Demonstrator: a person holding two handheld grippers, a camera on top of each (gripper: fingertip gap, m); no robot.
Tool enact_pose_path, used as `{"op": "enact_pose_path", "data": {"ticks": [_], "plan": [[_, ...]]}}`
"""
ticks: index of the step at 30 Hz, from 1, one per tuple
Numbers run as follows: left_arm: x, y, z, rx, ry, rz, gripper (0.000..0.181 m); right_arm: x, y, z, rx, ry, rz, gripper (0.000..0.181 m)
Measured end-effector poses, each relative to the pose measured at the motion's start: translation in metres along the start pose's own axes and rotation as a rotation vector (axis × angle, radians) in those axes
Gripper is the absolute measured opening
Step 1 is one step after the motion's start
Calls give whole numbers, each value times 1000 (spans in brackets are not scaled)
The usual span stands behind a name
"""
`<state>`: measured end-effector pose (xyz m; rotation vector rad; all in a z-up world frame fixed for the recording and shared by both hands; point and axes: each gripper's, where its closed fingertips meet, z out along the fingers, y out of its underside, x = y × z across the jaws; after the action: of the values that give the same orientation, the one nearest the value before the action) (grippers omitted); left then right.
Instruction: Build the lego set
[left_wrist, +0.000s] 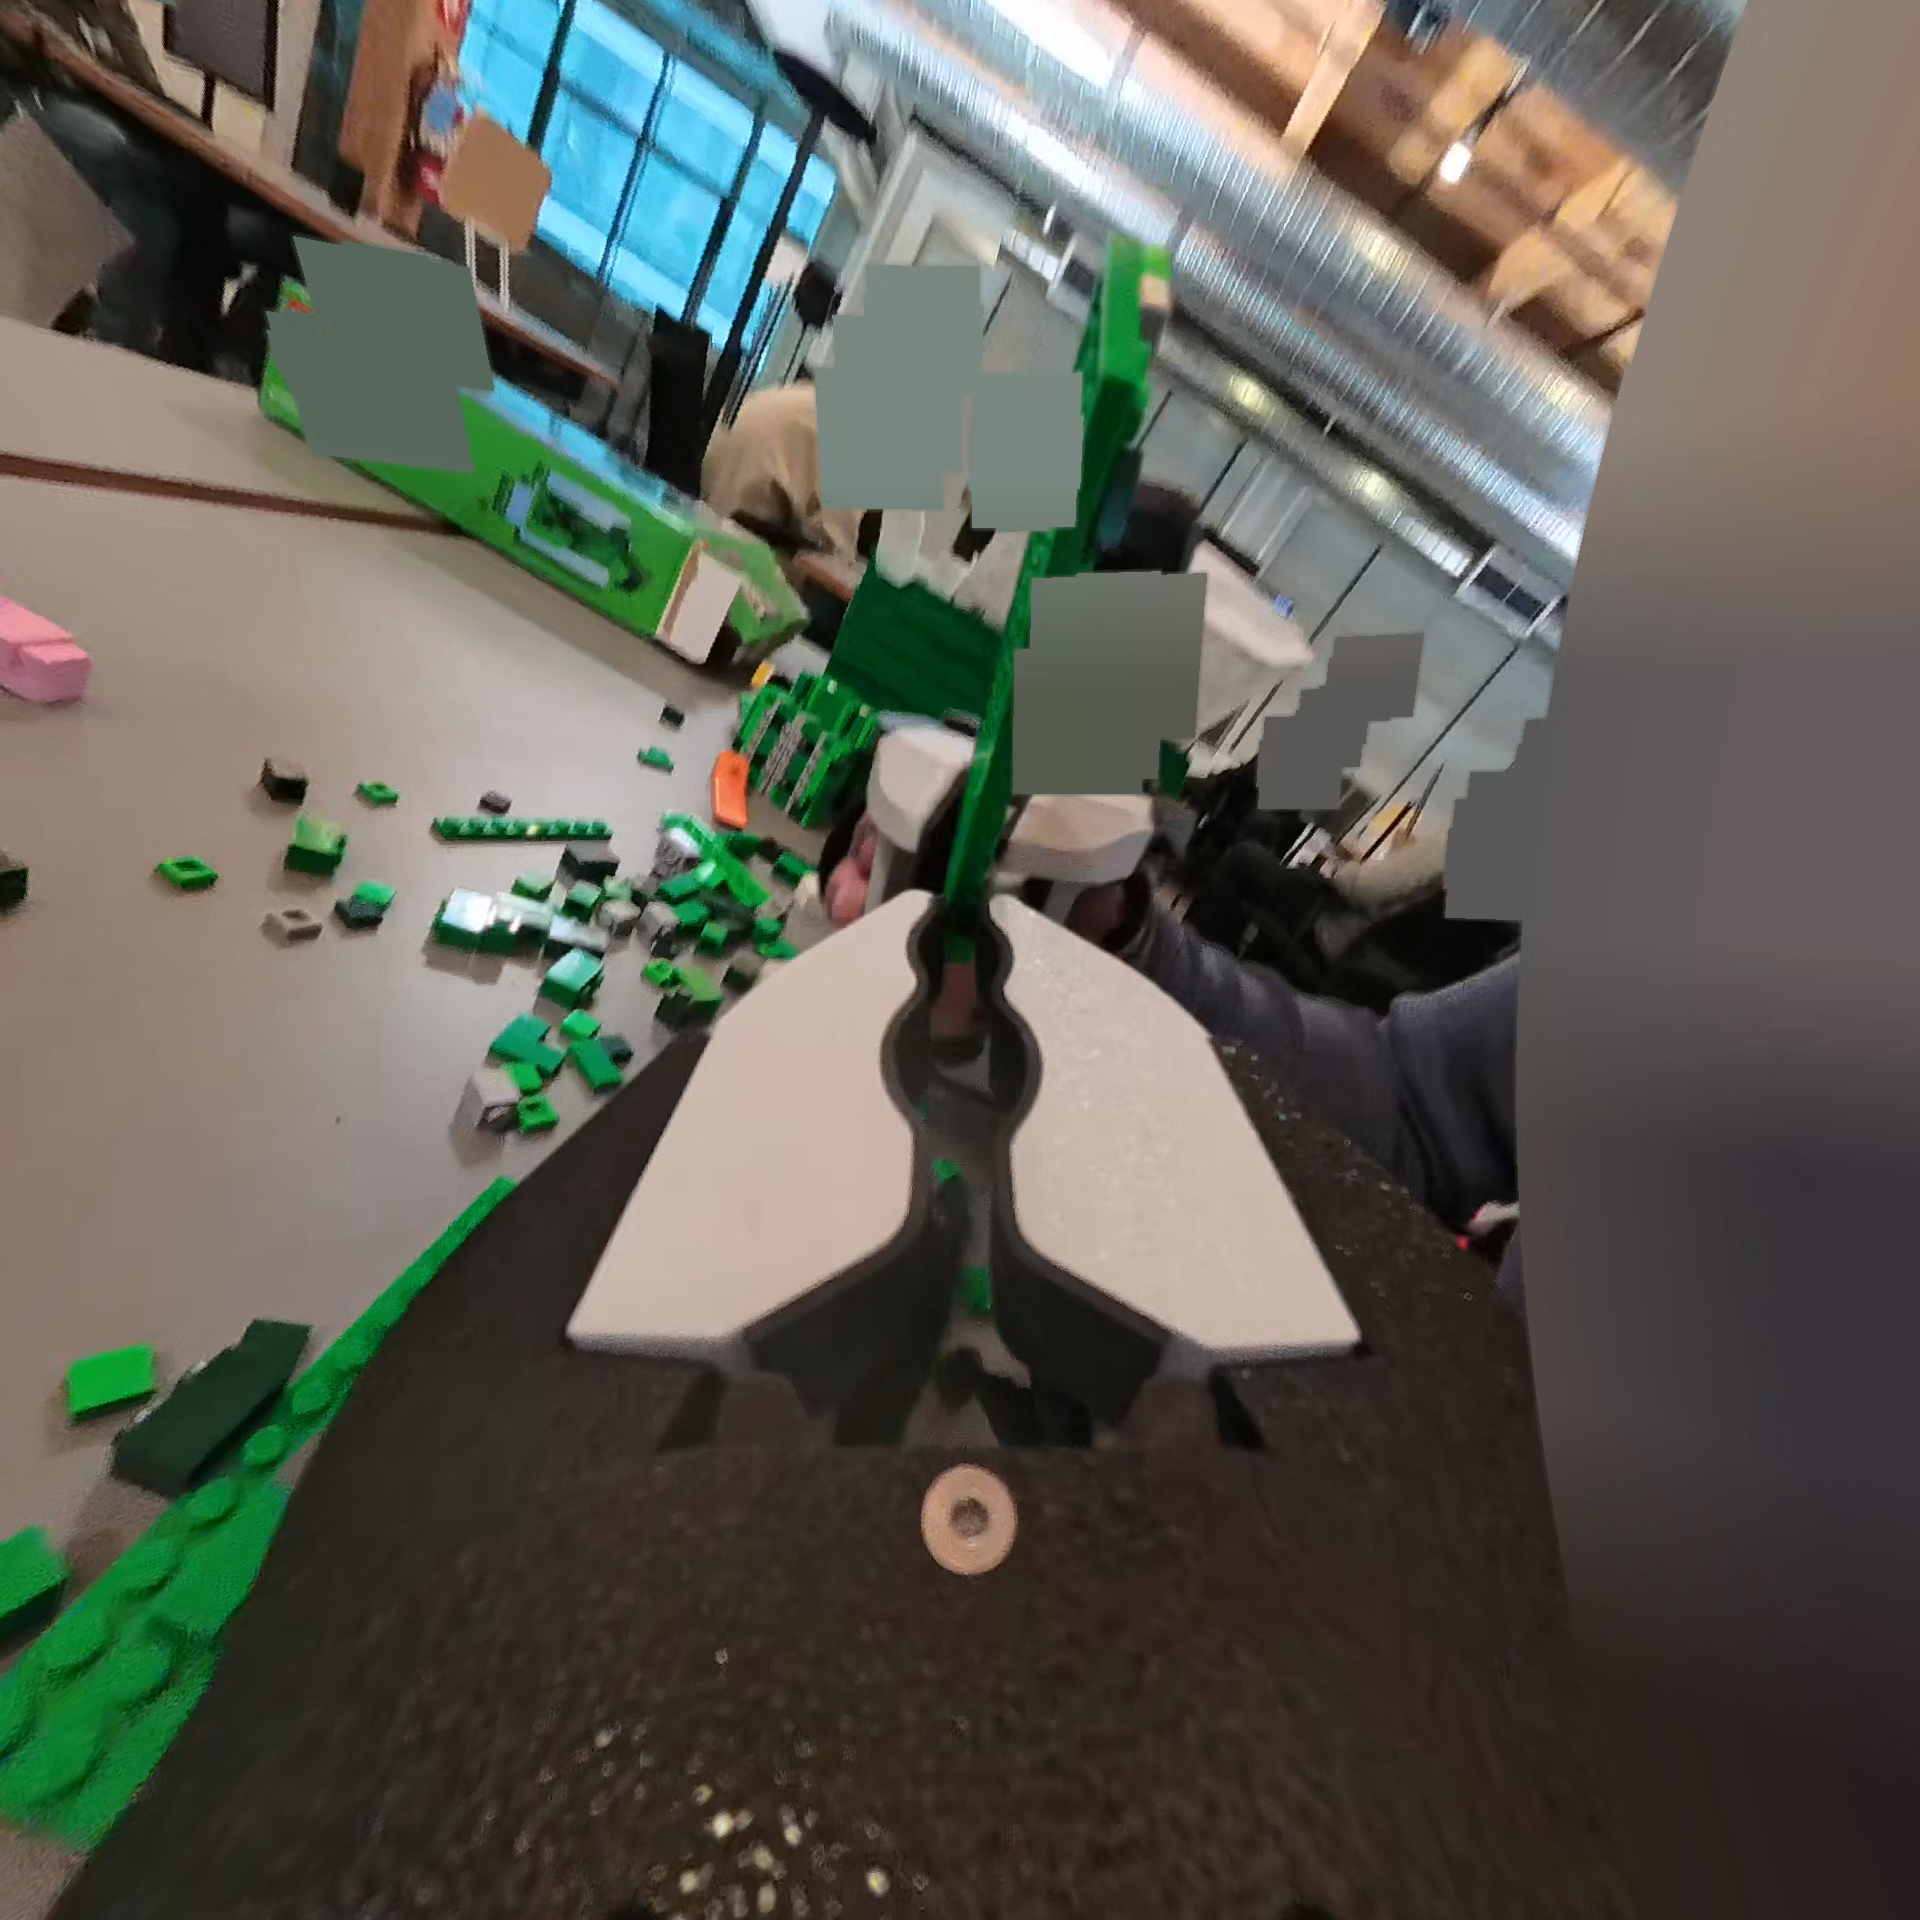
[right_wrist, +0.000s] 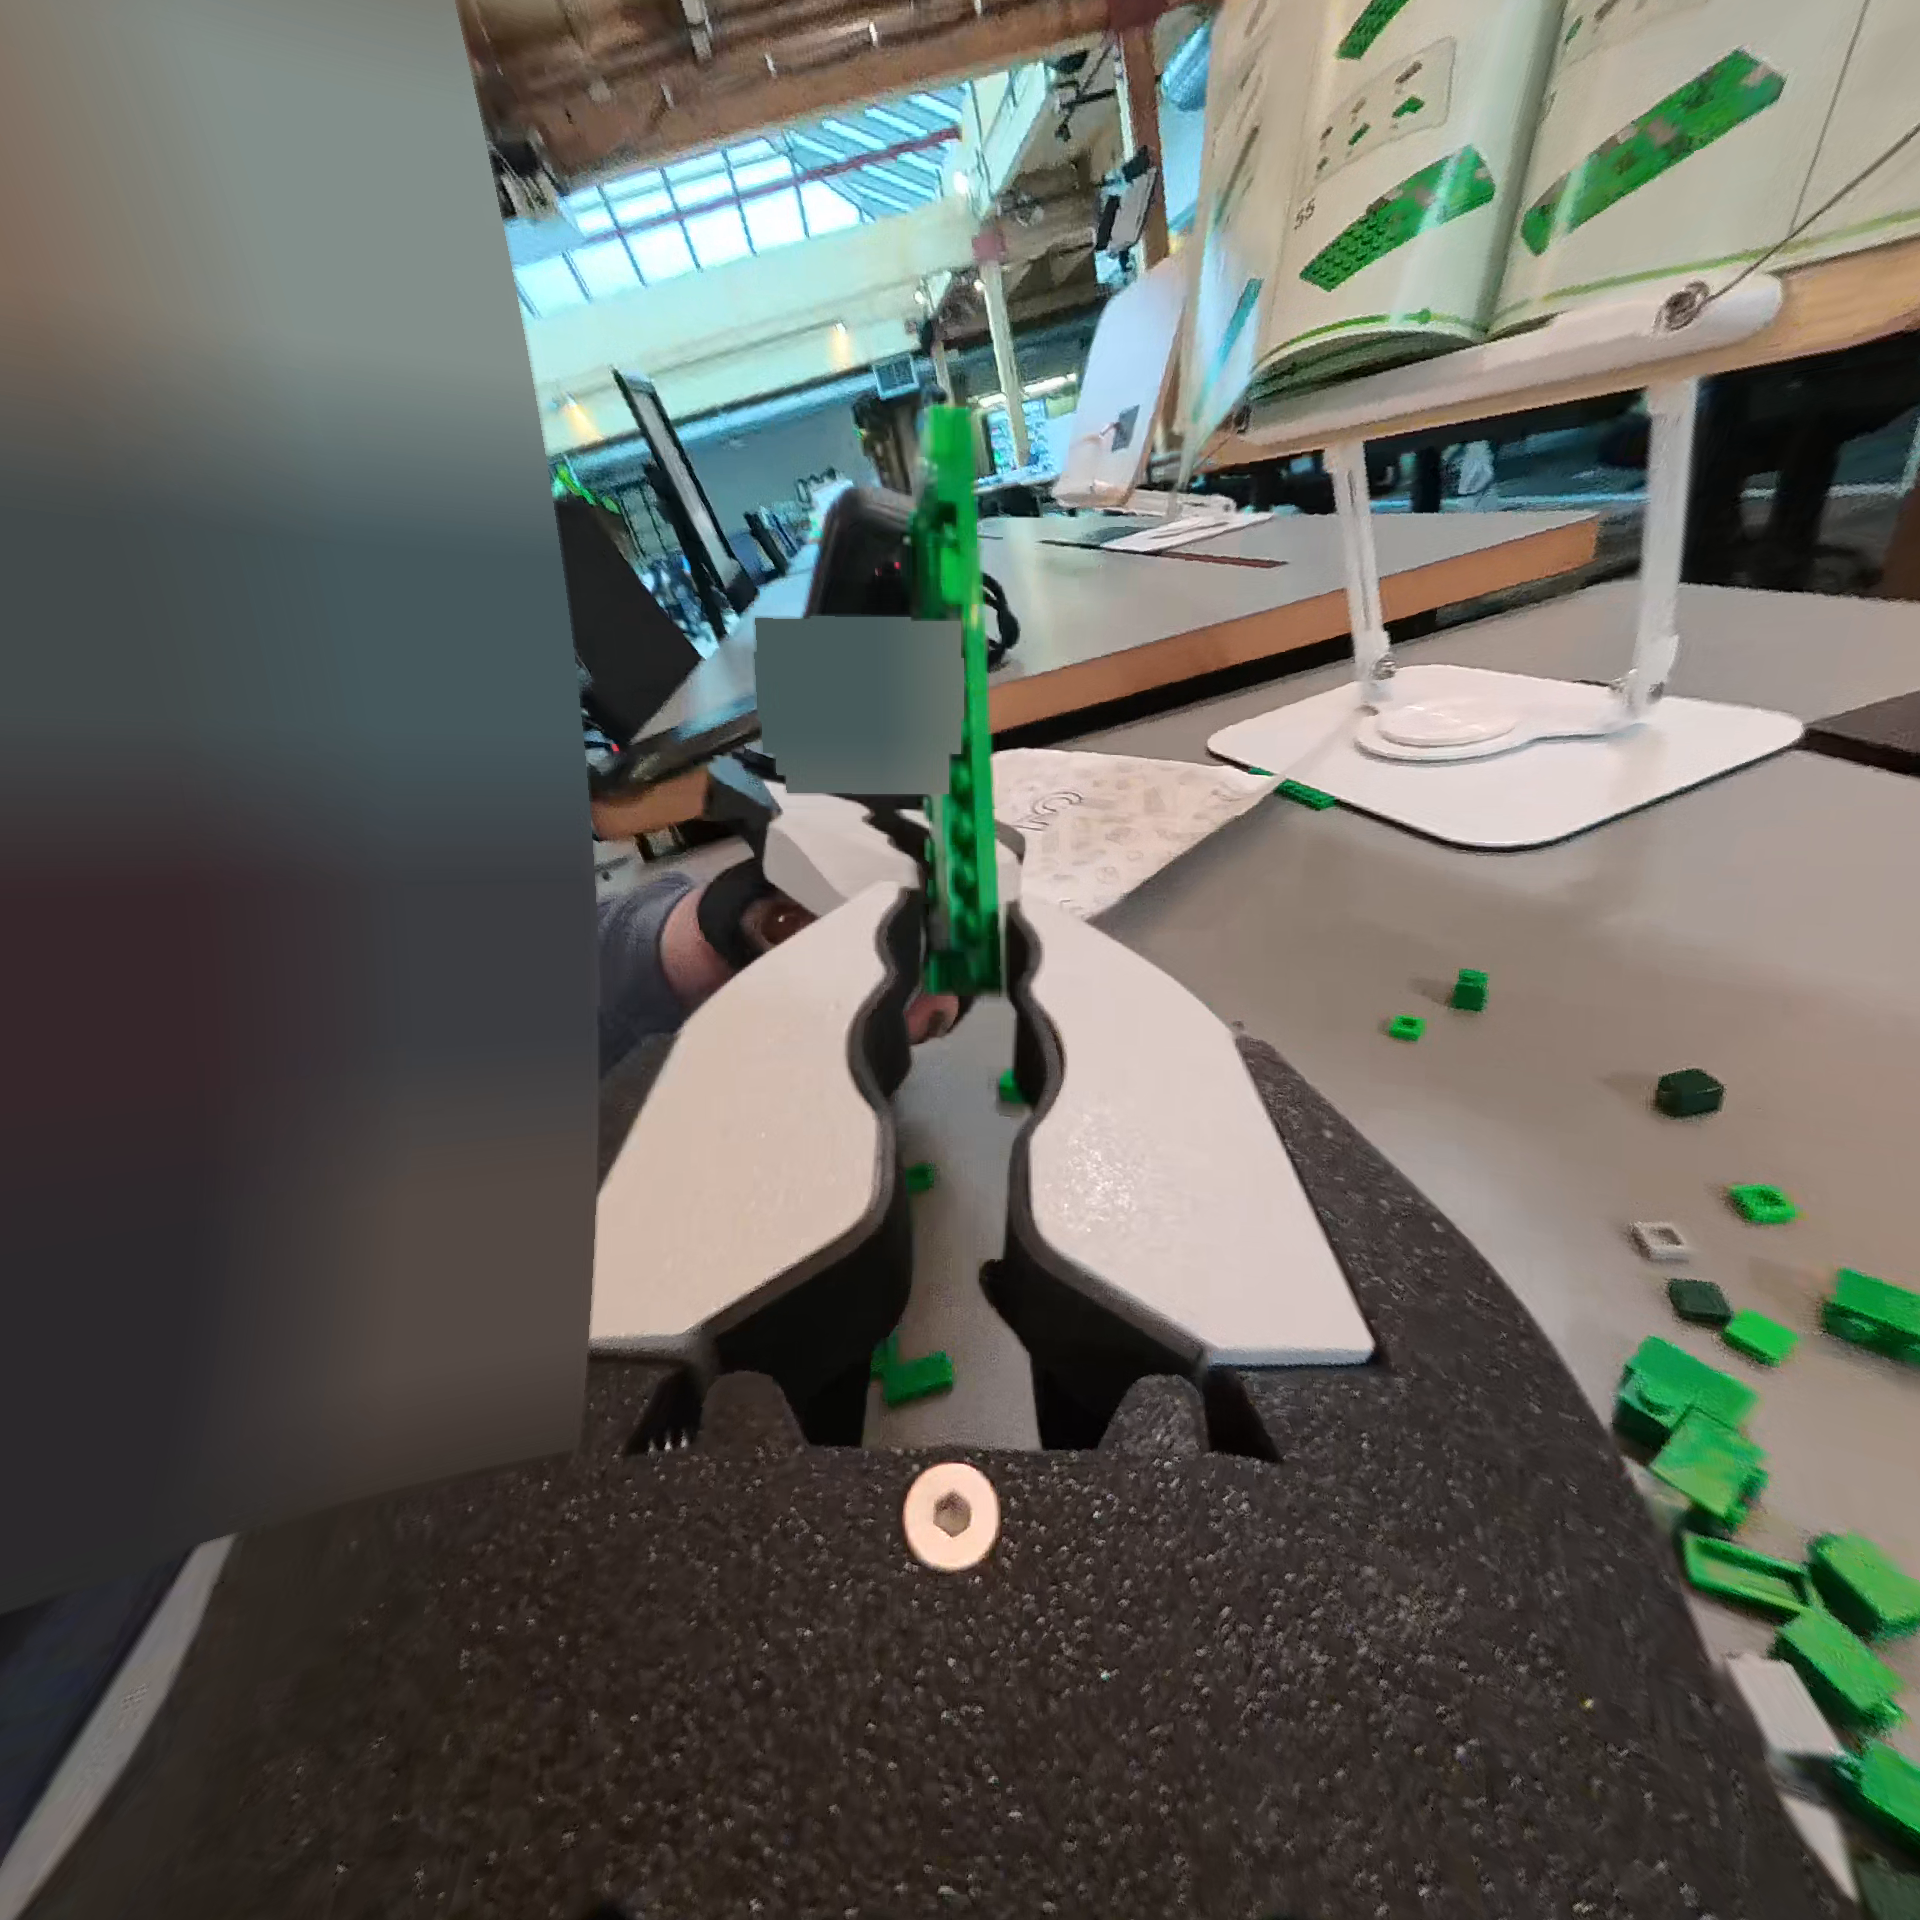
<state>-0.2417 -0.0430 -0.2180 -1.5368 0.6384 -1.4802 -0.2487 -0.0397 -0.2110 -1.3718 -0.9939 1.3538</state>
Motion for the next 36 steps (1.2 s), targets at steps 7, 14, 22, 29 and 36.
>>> {"op": "enact_pose_path", "data": {"ticks": [7,14,22,29,36], "plan": [[-3,36,4,-301,-84,170,4,-8,22,5,-160,-43,-27,19],[-15,22,6,-185,-207,282,9,9,4,4,-34,69,39,6],[-24,12,7,-105,-433,502,7,20,-5,2,75,205,-34,6],[-29,18,10,-145,-457,481,13,19,-3,5,97,204,-34,6],[-35,21,7,-190,-513,477,12,22,2,8,40,293,-133,6]]}}
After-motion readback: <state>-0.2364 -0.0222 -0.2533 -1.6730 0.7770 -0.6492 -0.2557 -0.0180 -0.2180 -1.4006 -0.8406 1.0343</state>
